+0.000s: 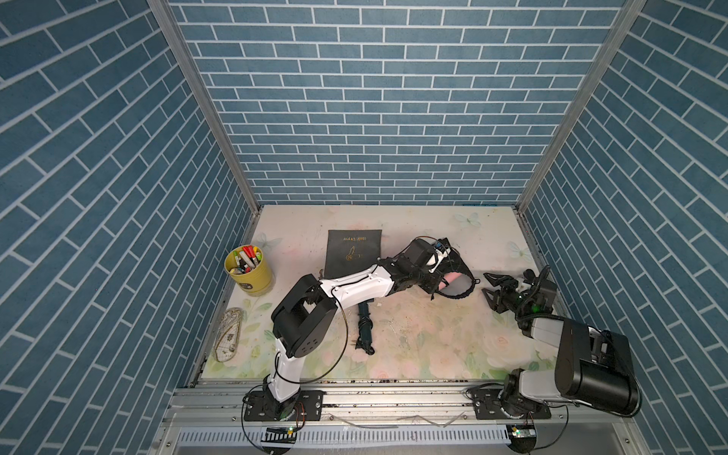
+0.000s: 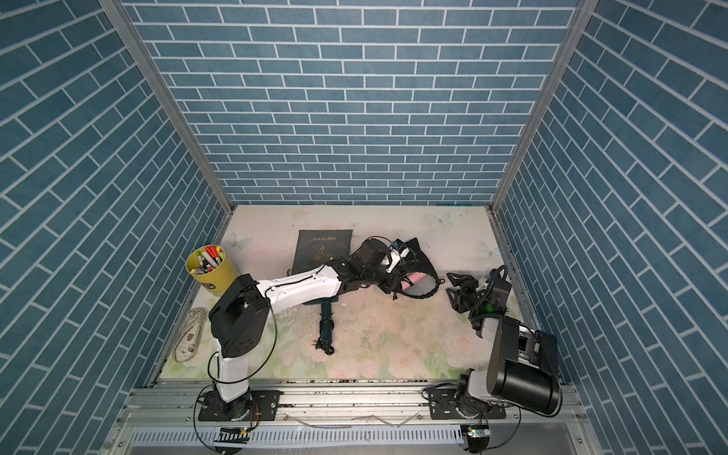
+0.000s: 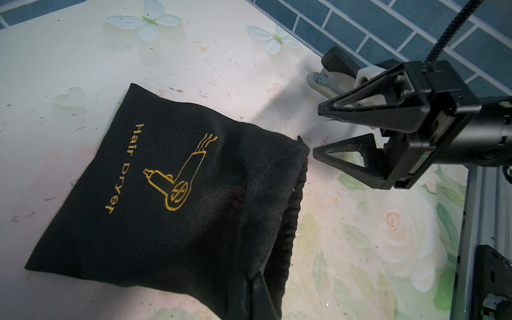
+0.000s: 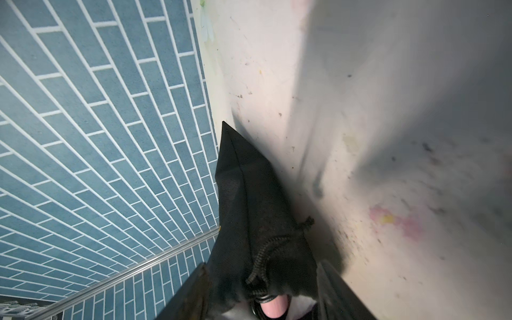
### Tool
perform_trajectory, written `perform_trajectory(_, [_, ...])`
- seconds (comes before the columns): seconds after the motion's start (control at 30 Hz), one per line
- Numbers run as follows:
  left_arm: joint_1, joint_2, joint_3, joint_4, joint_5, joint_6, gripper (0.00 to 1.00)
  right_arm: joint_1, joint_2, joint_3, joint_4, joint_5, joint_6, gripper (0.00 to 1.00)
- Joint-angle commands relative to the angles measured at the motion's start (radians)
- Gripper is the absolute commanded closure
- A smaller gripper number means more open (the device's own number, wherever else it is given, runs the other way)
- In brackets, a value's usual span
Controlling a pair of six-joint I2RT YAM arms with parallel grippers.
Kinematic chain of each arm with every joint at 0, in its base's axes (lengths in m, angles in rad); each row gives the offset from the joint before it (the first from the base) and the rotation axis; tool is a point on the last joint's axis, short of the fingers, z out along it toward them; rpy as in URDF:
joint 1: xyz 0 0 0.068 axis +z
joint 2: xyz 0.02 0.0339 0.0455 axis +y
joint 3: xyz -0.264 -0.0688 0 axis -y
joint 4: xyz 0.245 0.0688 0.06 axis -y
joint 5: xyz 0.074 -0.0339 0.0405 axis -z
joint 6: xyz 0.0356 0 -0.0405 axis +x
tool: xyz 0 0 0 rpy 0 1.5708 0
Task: Pack away hair dryers
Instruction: Pull the drawstrings on both sides of the drawstring bag.
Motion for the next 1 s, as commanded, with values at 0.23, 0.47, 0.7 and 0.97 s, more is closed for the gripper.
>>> perform_trajectory(0.23, [0.002,-0.044,-0.018,0.039,0.011,0.004,1.00,0.068,0.104,0.050,0.080,0.049,0.086,0.39])
perform_trajectory(0.47, [0.002,-0.044,-0.021,0.040,0.011,0.004,1.00,0.105,0.159,0.062,0.115,0.063,0.114,0.39])
perform_trajectory(0.7, [0.002,-0.050,-0.023,0.041,0.011,0.007,1.00,0.115,0.207,0.074,0.135,0.088,0.118,0.54])
perform_trajectory(0.97, [0.002,-0.049,-0.024,0.043,0.011,0.007,1.00,0.117,0.217,0.083,0.109,0.108,0.085,0.75])
